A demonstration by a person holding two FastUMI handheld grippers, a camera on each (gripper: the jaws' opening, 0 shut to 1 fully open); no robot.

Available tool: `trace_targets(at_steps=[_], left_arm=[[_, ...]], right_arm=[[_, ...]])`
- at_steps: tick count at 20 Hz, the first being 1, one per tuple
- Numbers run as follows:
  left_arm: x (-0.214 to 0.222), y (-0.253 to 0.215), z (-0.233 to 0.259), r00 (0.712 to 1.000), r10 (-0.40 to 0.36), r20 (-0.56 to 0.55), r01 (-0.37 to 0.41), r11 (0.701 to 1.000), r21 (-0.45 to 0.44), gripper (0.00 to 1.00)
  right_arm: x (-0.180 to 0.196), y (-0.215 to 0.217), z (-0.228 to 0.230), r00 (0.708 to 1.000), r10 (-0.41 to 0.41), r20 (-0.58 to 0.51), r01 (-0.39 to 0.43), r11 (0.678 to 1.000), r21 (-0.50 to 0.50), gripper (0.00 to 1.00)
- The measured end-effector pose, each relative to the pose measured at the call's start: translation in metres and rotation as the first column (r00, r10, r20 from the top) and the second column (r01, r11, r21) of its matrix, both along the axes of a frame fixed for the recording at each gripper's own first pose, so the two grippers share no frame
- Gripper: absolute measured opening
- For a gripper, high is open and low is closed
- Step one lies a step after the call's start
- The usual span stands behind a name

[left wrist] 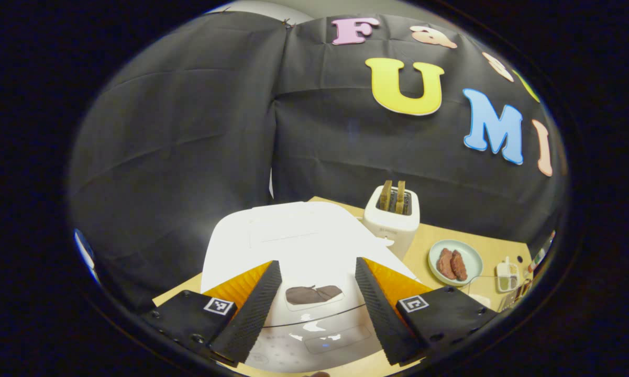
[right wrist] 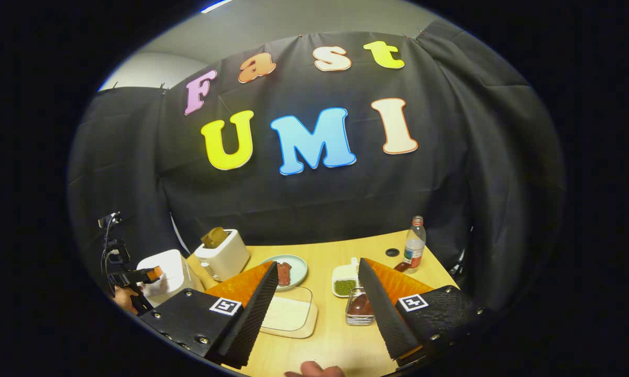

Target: Close the left gripper, press the button to open the rice cooker; take a wooden spoon from the chopstick holder with the right hand, scoop a spoonful of rice and pour it into the rice cooker, then put the wooden spoon back into the chopstick holder.

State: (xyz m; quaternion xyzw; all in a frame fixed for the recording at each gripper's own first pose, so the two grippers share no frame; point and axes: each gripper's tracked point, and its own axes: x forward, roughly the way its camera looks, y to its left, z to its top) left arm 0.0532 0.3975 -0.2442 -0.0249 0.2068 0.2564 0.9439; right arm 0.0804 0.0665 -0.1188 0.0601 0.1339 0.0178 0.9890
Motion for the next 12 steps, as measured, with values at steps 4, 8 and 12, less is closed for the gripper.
trace_targets(at_steps=[4,8,12], left_arm=[[0.006,-0.046,0.087,0.983,-0.119,0.137,0.108,0.99,0.086,0.97],[-0.003,-0.149,0.158,0.932,-0.264,0.247,0.256,0.965,0.063,0.97],[-0.025,-0.243,0.207,0.86,-0.406,0.309,0.395,0.913,0.099,0.97]], right_arm=[[0.005,-0.01,0.02,0.998,-0.042,0.051,0.043,0.999,-0.029,0.93],[0.008,-0.01,0.048,0.993,-0.042,0.11,0.046,0.998,-0.037,0.93],[0.004,-0.003,0.085,0.981,-0.053,0.187,0.058,0.998,-0.022,0.93]])
